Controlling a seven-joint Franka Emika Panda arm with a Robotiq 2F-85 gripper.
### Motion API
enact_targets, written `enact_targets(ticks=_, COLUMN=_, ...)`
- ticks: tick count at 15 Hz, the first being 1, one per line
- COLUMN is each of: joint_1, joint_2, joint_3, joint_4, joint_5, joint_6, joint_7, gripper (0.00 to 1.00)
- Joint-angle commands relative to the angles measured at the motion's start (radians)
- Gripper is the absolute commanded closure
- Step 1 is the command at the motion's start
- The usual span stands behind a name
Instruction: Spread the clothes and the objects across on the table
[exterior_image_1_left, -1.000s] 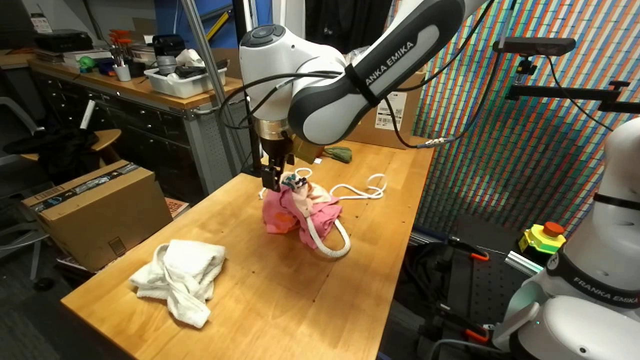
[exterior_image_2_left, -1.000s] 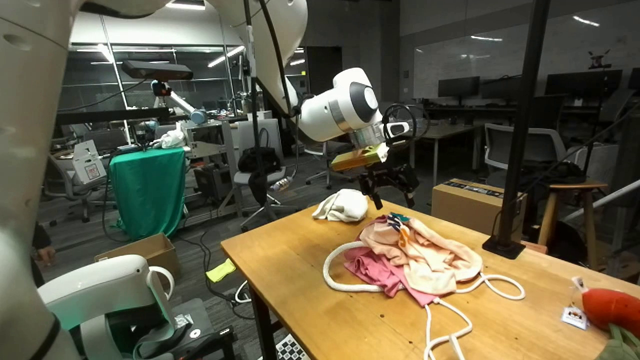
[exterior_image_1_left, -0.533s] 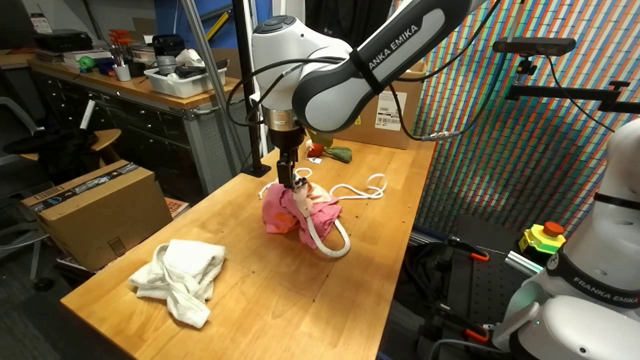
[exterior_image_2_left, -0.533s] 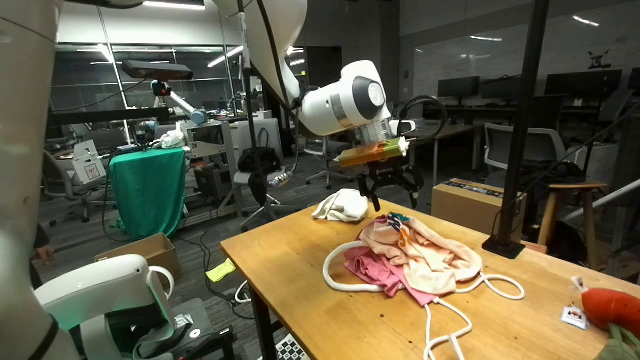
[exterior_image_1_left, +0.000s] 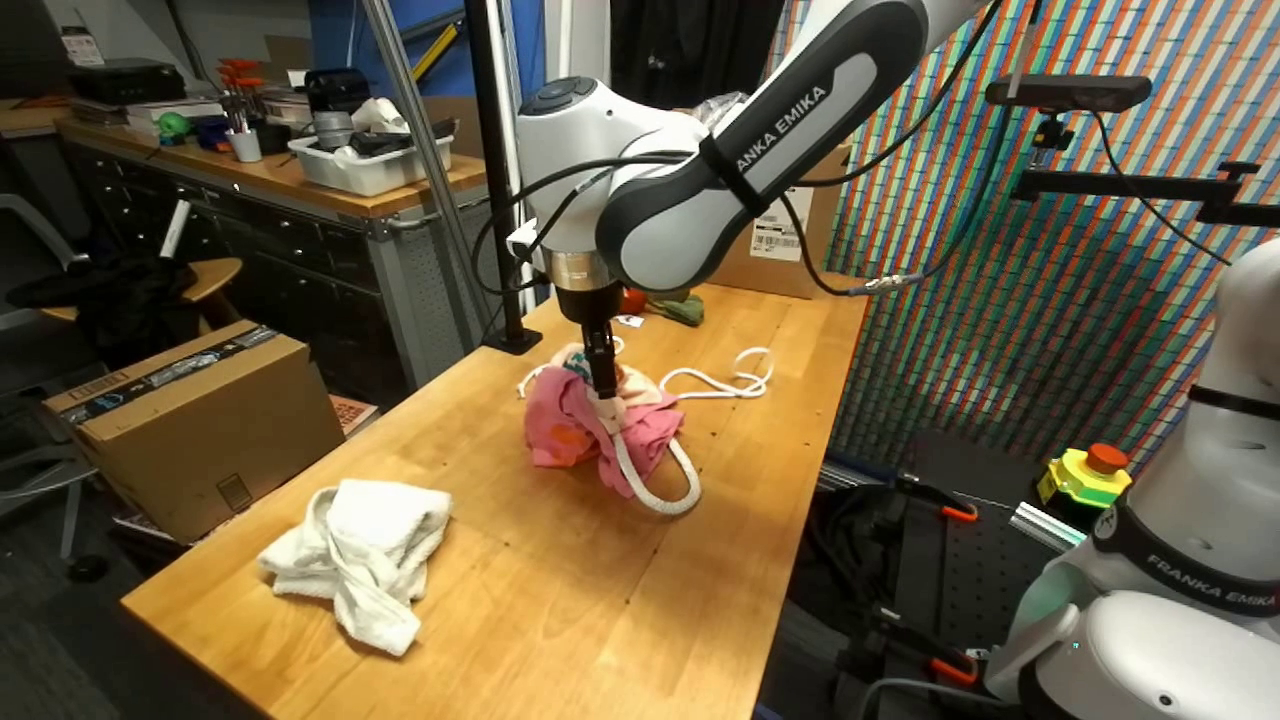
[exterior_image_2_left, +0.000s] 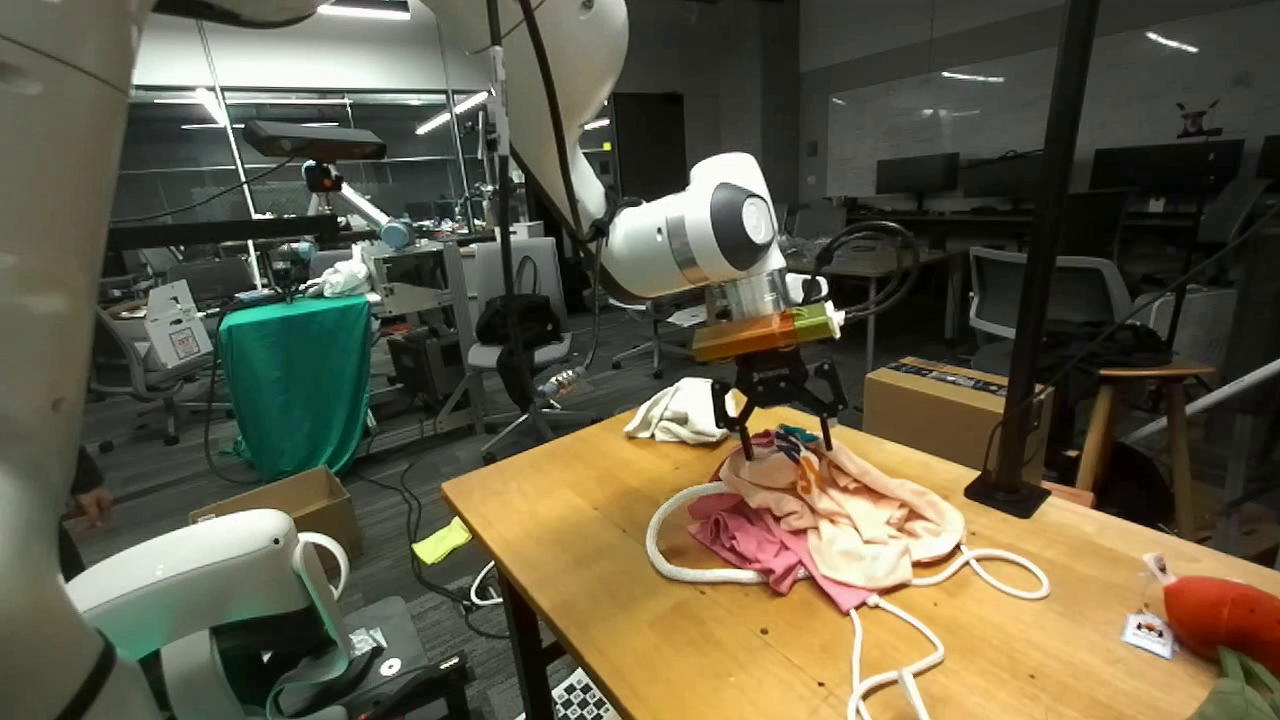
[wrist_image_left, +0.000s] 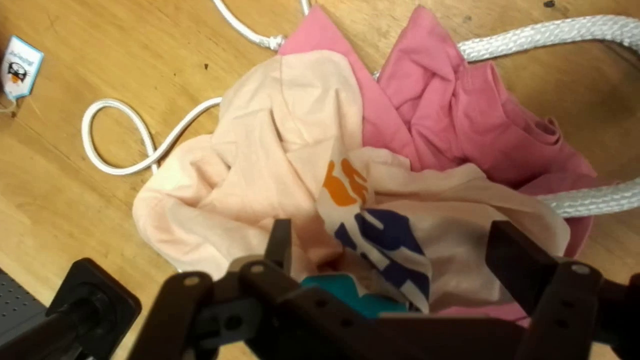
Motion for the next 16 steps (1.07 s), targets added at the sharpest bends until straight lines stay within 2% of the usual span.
enact_targets(ticks=1, joint_1=-0.022, joint_2=0.007, joint_3=0.021, joint_4=0.002, joint_5=0.012, joint_6=-0.001, joint_7=-0.093, gripper=0.0)
enact_targets(ticks=3, joint_1=-0.022, joint_2=0.015, joint_3=0.018, joint_4=0.005, joint_5=0.005, joint_6=0.006, joint_7=-0.106, gripper=0.0)
enact_targets(ticks=4, joint_1=-0.022, joint_2=0.018, joint_3=0.016, joint_4=0.005, joint_5=0.004, joint_6=0.013, joint_7=-0.105, gripper=0.19)
enact_targets(ticks=13, joint_1=-0.023, joint_2=0.023, joint_3=0.0, joint_4=-0.001, joint_5=-0.004, joint_6=0.04, joint_7=-0.048, gripper=0.89)
enact_targets(ticks=15, joint_1=-0.02, joint_2=0.016, joint_3=-0.004, joint_4=-0.009, joint_5=-0.007, joint_6=0.056, joint_7=-0.026, gripper=0.97)
enact_targets(ticks=16, joint_1=-0.015, joint_2=0.01, joint_3=-0.008, joint_4=-0.014, joint_5=-0.015, joint_6=0.063, joint_7=-0.006, gripper=0.97)
